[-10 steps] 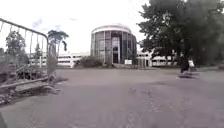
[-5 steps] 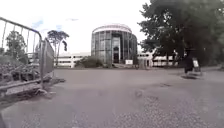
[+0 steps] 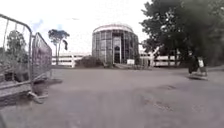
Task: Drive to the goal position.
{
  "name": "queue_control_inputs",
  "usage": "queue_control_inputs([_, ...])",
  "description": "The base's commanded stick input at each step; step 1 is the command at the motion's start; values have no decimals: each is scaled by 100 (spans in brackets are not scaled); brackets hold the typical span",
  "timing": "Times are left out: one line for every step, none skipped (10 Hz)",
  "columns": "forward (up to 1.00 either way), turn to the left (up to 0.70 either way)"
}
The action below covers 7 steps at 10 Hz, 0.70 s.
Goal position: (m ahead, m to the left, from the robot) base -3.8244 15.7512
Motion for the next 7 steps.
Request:
queue_control_inputs([70, 0])
queue_control_inputs([70, 0])
queue_control_inputs([70, 0])
queue_control_inputs([70, 0])
queue_control_inputs([70, 0])
queue_control_inputs([70, 0])
queue_control_inputs([70, 0])
